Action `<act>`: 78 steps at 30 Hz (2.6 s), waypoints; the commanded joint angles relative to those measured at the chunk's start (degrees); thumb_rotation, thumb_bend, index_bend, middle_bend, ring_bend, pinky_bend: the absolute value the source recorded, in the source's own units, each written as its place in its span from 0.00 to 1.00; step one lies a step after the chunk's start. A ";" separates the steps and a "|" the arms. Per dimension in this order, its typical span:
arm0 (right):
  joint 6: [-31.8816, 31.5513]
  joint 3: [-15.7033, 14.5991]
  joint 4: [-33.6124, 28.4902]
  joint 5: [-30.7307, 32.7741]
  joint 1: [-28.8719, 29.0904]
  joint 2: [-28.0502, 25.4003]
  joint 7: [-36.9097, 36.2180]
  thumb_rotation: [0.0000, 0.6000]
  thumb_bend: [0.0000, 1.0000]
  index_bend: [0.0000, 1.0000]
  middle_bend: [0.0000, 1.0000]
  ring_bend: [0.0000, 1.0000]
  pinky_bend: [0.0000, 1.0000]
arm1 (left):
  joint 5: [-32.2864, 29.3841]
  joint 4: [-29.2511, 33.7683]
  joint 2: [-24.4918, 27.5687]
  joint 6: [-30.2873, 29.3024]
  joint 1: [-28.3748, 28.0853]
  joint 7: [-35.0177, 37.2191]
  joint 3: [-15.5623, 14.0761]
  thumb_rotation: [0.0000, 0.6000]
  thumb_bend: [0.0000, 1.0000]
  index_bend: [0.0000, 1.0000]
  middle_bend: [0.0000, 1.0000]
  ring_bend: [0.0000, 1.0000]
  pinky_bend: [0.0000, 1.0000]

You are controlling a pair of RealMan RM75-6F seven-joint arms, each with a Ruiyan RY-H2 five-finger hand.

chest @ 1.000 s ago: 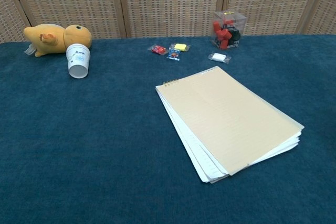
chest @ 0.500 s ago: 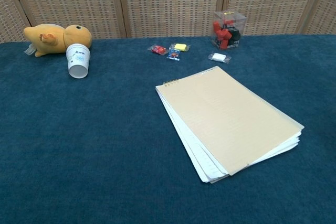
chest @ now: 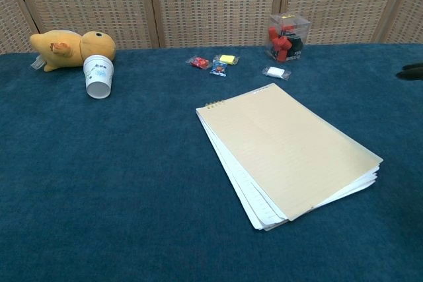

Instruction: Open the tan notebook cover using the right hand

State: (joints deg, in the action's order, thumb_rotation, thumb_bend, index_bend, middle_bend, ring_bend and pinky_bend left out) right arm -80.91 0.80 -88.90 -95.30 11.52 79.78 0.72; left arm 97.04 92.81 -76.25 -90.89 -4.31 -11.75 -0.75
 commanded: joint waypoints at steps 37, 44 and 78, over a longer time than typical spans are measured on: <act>12.37 2.93 16.37 8.65 8.56 18.91 3.57 1.00 0.35 0.01 0.00 0.00 0.00 | -0.45 -0.31 -0.37 0.77 0.09 -0.22 -0.33 1.00 0.14 0.00 0.00 0.00 0.00; 12.83 2.74 17.22 9.25 8.86 19.53 3.89 1.00 0.35 0.01 0.00 0.00 0.00 | -0.29 -0.74 -0.64 0.64 0.01 0.02 -0.21 1.00 0.14 0.00 0.00 0.00 0.00; 12.80 3.92 17.69 10.10 11.43 21.82 4.08 1.00 0.59 0.05 0.00 0.00 0.00 | -0.33 -0.94 -1.02 1.09 -0.33 0.17 -0.23 1.00 0.14 0.00 0.00 0.00 0.00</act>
State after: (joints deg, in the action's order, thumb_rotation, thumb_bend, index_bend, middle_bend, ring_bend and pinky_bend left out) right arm -68.04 4.66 -71.15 -85.14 22.91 101.59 4.79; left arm 96.71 91.84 -77.27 -89.78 -4.65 -11.58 -0.98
